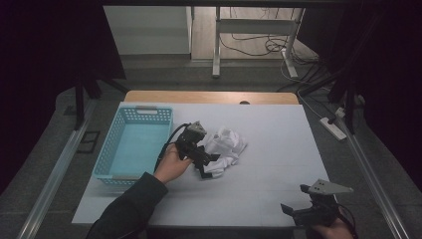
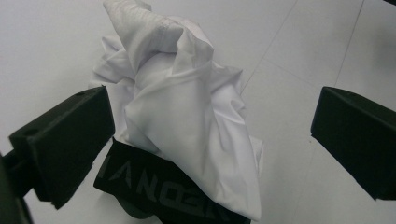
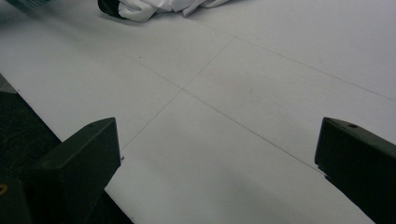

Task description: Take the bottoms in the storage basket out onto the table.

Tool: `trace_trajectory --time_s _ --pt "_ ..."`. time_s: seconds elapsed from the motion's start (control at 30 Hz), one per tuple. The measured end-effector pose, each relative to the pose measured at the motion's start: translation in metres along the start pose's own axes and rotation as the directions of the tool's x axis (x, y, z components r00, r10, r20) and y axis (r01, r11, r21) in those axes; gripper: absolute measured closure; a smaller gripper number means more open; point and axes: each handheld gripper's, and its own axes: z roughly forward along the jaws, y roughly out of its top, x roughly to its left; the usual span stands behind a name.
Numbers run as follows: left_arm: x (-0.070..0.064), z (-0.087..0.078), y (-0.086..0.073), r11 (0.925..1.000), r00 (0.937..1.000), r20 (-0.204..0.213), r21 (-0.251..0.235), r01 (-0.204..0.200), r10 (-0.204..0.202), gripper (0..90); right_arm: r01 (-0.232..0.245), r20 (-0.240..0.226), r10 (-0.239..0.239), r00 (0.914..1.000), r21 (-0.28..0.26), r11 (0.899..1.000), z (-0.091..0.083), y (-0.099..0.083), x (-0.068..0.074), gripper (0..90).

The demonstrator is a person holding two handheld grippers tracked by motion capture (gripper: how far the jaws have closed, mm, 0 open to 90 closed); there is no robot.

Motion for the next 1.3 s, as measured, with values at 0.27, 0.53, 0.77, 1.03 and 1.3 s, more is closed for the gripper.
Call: trace_trajectory --time_s 0.27,0.53,0.77,1.03,1.3 --pt "0.000 -0.006 -0.004 0.9999 0.9999 0.003 -0.007 0.013 -0.013 0.0 0.000 0.000 0.000 1.0000 -0.001 1.000 0.000 0.000 0.000 0.4" --pt "-0.001 -0.013 -0.008 0.9998 0.9999 0.009 -0.011 0.015 -0.015 0.0 0.000 0.000 0.000 1.0000 -0.002 1.000 0.000 0.000 0.000 0.4" --pt "-0.003 -0.017 -0.012 0.9998 0.9998 0.006 -0.009 0.018 -0.018 0.0 -0.001 0.001 0.001 1.0000 -0.002 1.000 0.000 0.000 0.000 0.4" --pt "-0.007 -0.023 -0.015 0.9996 0.9998 0.009 -0.021 0.019 -0.019 0.0 -0.002 0.001 0.002 1.0000 -0.005 1.000 -0.001 0.000 0.000 0.4" --pt "-0.009 -0.028 -0.019 0.9993 0.9996 0.010 -0.028 0.027 -0.027 0.0 -0.002 0.002 0.002 1.0000 -0.004 1.000 -0.001 0.000 0.000 0.4"
